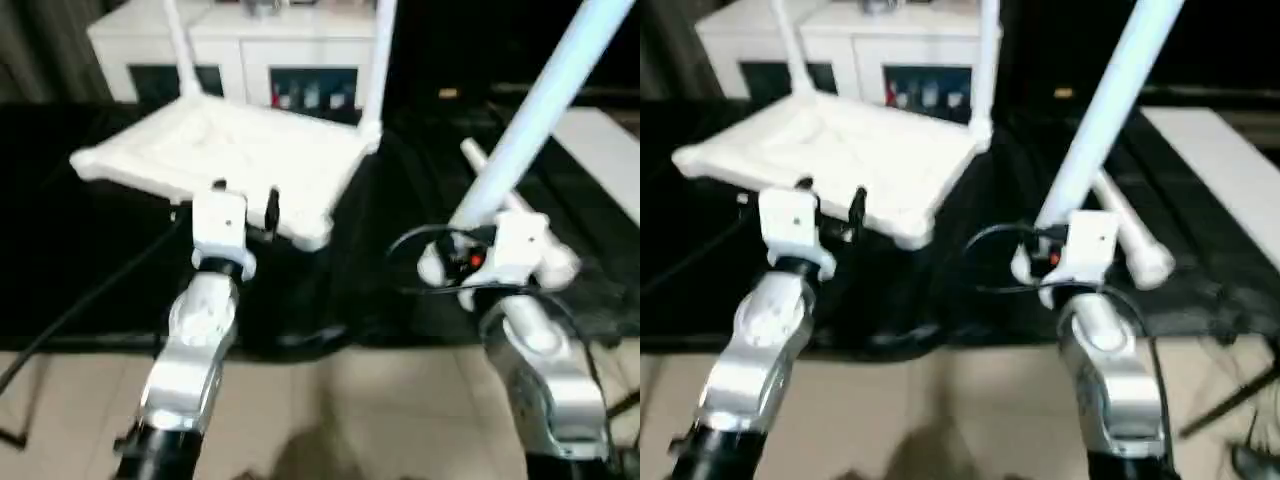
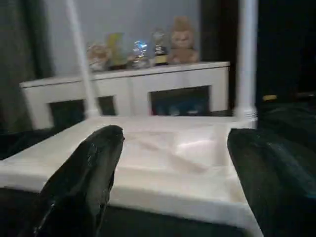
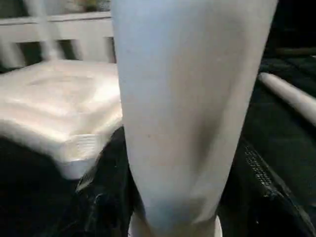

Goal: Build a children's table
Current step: Pick table leg

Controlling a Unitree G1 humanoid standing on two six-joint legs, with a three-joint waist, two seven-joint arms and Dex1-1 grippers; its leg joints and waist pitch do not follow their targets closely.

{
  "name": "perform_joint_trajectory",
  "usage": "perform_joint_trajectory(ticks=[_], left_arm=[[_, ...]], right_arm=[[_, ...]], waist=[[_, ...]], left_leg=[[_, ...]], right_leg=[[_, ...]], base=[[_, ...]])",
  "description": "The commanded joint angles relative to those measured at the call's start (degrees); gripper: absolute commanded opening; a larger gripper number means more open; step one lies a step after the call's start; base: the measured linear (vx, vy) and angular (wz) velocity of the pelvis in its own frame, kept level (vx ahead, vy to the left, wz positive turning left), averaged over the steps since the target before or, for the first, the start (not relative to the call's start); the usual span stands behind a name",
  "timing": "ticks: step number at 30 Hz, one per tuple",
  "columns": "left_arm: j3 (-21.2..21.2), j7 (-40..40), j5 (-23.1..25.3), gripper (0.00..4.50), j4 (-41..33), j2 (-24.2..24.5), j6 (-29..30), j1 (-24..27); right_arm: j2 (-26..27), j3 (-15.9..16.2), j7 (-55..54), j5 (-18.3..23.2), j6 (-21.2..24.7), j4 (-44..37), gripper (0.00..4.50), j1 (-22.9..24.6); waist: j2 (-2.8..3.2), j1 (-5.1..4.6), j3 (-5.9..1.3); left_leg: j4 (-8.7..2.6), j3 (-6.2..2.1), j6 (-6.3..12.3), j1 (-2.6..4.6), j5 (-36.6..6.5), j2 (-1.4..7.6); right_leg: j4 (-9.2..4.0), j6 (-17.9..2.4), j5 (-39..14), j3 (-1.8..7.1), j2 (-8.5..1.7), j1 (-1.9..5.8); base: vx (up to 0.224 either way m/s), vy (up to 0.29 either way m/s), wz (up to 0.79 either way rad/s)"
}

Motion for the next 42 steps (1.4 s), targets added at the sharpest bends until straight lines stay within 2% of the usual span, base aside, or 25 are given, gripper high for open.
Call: perform_joint_trajectory(ticks=[1,2,4,5,6,7,9,14,15,16,17,18,19,21,23,25,29,31,32,36,37,38,39,41,42], left_arm=[[-0.32,0.82,0.47,3.89,-0.24,-0.85,0.21,-0.18],[-0.18,1.16,0.71,3.89,-0.42,-1.21,0.25,-0.11],[-0.48,1.2,1.22,3.89,-0.74,-1.4,0.41,-0.07],[-0.56,1.29,1.46,3.89,-0.77,-1.32,0.56,-0.07],[-0.5,0.66,0.69,3.89,-0.33,-1.27,0.77,-0.17],[-0.36,0.0,-0.21,3.89,-0.07,-1.37,0.95,-0.2],[-0.02,-2.35,-2.02,3.89,0.64,-1.15,-0.38,-0.02],[0.5,-3.85,-3.76,3.89,0.56,-2.11,-0.28,0.24],[0.48,-3.83,-3.71,3.89,0.58,-2.21,-0.33,0.21],[0.33,-3.83,-3.65,3.89,0.62,-2.3,-0.39,0.23],[0.3,-3.85,-3.66,3.89,0.62,-2.31,-0.39,0.24],[0.25,-3.88,-3.67,3.89,0.64,-2.32,-0.4,0.27],[0.17,-3.92,-3.72,3.89,0.86,-2.32,-0.56,0.36],[0.13,-4.55,-4.02,3.89,1.66,-2.4,-0.96,0.71],[0.21,-4.98,-4.05,3.89,2.04,-2.5,-1.29,0.98],[0.1,-4.93,-3.6,3.89,2.23,-2.49,-1.48,1.09],[-0.13,-5.21,-3.46,3.89,0.79,-2.38,-0.59,0.31],[-0.01,-5.4,-3.58,3.89,0.38,-2.33,-0.36,0.03],[0.01,-5.55,-3.51,3.89,0.64,-2.23,-0.54,-0.04],[0.44,-5.91,-3.9,3.89,2.19,-2.38,-0.93,-0.66],[0.54,-5.94,-3.92,3.89,2.31,-2.44,-0.94,-0.74],[0.61,-6.02,-3.86,3.89,2.41,-2.46,-0.87,-0.86],[0.7,-6.17,-3.95,3.89,2.4,-2.45,-0.7,-0.73],[0.65,-6.44,-4.01,3.89,2.34,-2.31,-0.73,-0.31],[0.64,-6.57,-3.97,3.89,2.29,-2.28,-0.78,-0.1]], right_arm=[[-0.91,-1.13,-0.07,-0.27,0.07,-0.47,1.88,-0.68],[-0.67,-1.26,-0.77,-0.81,0.38,-0.22,1.88,-0.85],[0.01,-1.66,-0.59,-0.43,0.69,0.13,1.88,-0.95],[0.07,-1.63,-0.52,-0.4,0.67,0.21,1.88,-0.9],[0.11,-1.16,-0.12,-0.41,0.28,0.43,1.88,-0.62],[0.1,-0.93,0.2,-0.27,0.17,0.46,1.88,-0.46],[0.87,-0.99,0.38,0.72,0.32,0.63,1.88,-0.1],[1.67,-1.05,0.59,1.02,-0.8,1.65,1.88,-0.47],[1.89,-1.26,0.58,1.28,-0.73,1.86,1.88,-0.61],[2.02,-1.44,0.76,1.14,-0.78,2.28,1.88,-0.84],[1.99,-1.43,0.8,1.08,-0.81,2.35,1.88,-0.88],[1.95,-1.41,0.88,0.96,-0.89,2.49,1.88,-0.95],[2.03,-1.47,1.08,1.04,-0.76,2.76,1.88,-1.17],[2.1,-1.47,1.74,1.21,-0.72,3.35,1.88,-1.81],[2.28,-1.47,1.93,1.53,-0.98,3.64,1.88,-2.07],[2.42,-1.29,2.15,1.53,-1.88,3.92,1.88,-2.32],[2.84,-1.42,1.74,1.47,-2.27,3.22,1.88,-2.54],[2.94,-1.36,1.84,1.63,-2.26,2.74,1.88,-2.55],[2.96,-1.24,2.15,1.54,-2.44,2.56,1.88,-2.49],[2.54,-1.22,2.73,1.25,-1.79,2.19,1.88,-2.28],[2.43,-1.3,2.66,1.35,-1.62,2.18,1.88,-2.26],[1.6,-1.35,2.42,0.69,-1.4,2.3,1.88,-2.23],[1.07,-1.89,2.52,0.93,-1.08,2.21,1.88,-2.2],[0.71,-2.3,2.64,1.13,-0.89,1.9,1.88,-2.13],[0.52,-2.37,2.71,1.14,-0.88,1.75,1.88,-2.06]], waist=[[1.47,-1.04,-2.85],[0.79,-1.01,-2.95],[-2.5,1.7,-3.48],[-2.97,3.5,-3.49],[-2.29,2.83,-3.53],[-1.12,3.08,-2.74],[1.3,0.31,-3.04],[1.09,-0.2,-1.2],[1.07,-0.01,-1.25],[0.98,2.73,-0.88],[-0.31,5.62,-1.4],[-5.03,3.99,-1.33],[-3.3,3.67,0.37],[-4.4,5.42,0.09],[-0.97,6.12,-2.13],[-0.04,0.61,-4.44],[-0.96,-0.63,-4.41],[-4.58,0.03,-4.48],[-5.89,2.88,-5.42],[-3.46,3.87,-3.47],[-3.05,4.07,-3.53],[-0.81,4.03,-2.39],[3.86,1.96,-2.96],[2.1,2.93,-3.22],[1.26,3.01,-3.02]], left_leg=[[-11.45,-2.57,16.05,4.48,-13.29,4.78],[-12.05,-2.84,15.63,4.54,-14.87,5.68],[-10.1,-1.75,-0.78,1.63,-25.44,5.89],[2.93,-3.42,-4.91,1.06,-12.11,3.47],[4.12,-4.87,-6.08,-0.37,-5.95,3.29],[-0.66,-4.58,-9.31,-0.5,-2.63,4.06],[-9.22,-6.36,-15.34,2.55,-27.88,8.09],[-12.51,-3.63,-14.16,3.67,-53.28,5.44],[-14.51,-1.83,-12.61,3.68,-56.45,5.48],[-20.05,1.2,-9.02,-0.74,-59.92,6.64],[-17.71,5.65,-4.24,0.9,-49.44,6.45],[0.85,5.77,-4.53,12.28,-28.65,3.8],[6.79,1.68,0.48,10.12,-12.21,2.14],[5.02,-1.87,-0.3,0.98,-7.2,0.47],[-8.05,-0.27,-0.48,10.45,-17.45,2.5],[-12.7,-9.84,9.57,19.26,-15.1,11.04],[-12.33,-5.21,16.6,15.94,3.37,6.34],[-10.95,0.38,11.62,13.06,-1.75,-0.41],[2.0,0.9,5.07,6.28,-9.83,-4.44],[5.5,-2.67,-4.59,-0.57,0.66,0.71],[4.04,-2.49,-4.66,-0.9,3.6,1.02],[-3.42,-1.6,-9.22,2.74,3.64,1.58],[-11.9,-5.33,-13.84,8.41,-15.41,9.89],[-13.87,-5.45,-14.37,9.32,-28.11,14.3],[-14.69,-1.05,-10.71,10.5,-28.24,13.86]], right_leg=[[1.5,-0.39,-4.56,-3.1,4.41,-0.93],[0.74,-0.16,-3.61,-2.77,3.76,-0.08],[-7.13,-2.85,-10.63,4.92,-6.67,4.12],[-14.13,-8.43,-20.81,10.69,-14.68,3.58],[-12.73,-9.12,-22.77,9.02,-13.66,5.51],[-11.65,-8.6,-26.39,1.79,-7.48,5.51],[-5.5,-4.16,-4.93,1.17,1.19,2.32],[-9.08,-1.36,-19.53,-0.37,1.1,3.9],[-7.49,-1.02,-21.01,-1.97,2.61,5.93],[2.63,0.81,-12.68,-2.56,4.41,11.52],[2.2,1.41,-17.53,0.58,3.88,11.02],[-14.67,0.27,-58.76,5.21,-3.51,1.12],[-19.97,-6.38,-71.72,8.58,-8.32,0.97],[-16.42,-7.24,-64.86,12.37,-6.85,13.47],[-11.74,-11.01,-33.99,6.9,2.19,11.16],[1.37,-0.53,-8.82,2.09,4.61,-0.53],[0.64,1.28,6.81,0.34,2.59,-4.99],[-6.94,-3.98,8.1,3.7,1.38,1.5],[-12.5,-14.14,-25.45,13.61,-5.91,11.08],[-12.13,-25.64,-9.04,10.9,-6.16,11.36],[-12.36,-24.62,-8.01,9.08,-4.84,10.78],[-11.96,-16.05,-14.92,8.7,4.29,6.73],[-1.5,-1.67,-14.02,3.82,7.17,1.09],[2.44,2.09,-9.6,2.82,4.82,0.81],[1.72,0.75,-0.93,0.75,3.43,-0.63]], base=[[-0.107,0.298,0.0],[-0.105,0.234,-0.04],[-0.096,0.178,-0.07],[-0.119,0.19,0.08],[-0.102,0.229,-0.2],[-0.102,0.229,-0.2],[-0.101,0.236,-0.04],[-0.105,0.161,0.12],[-0.108,0.054,0.12],[-0.108,0.054,0.12],[-0.078,-0.031,0.27],[0.081,-0.158,0.22],[0.081,-0.158,0.22],[0.122,-0.019,0.02],[0.085,0.033,0.23],[0.032,0.006,0.27],[0.131,0.035,-0.06],[0.197,-0.024,-0.02],[0.261,-0.039,0.09],[0.23,0.017,0.05],[0.194,0.039,-0.02],[0.141,0.055,-0.23],[0.157,0.132,-0.43],[0.197,0.129,-0.43],[0.227,0.056,-0.48]])
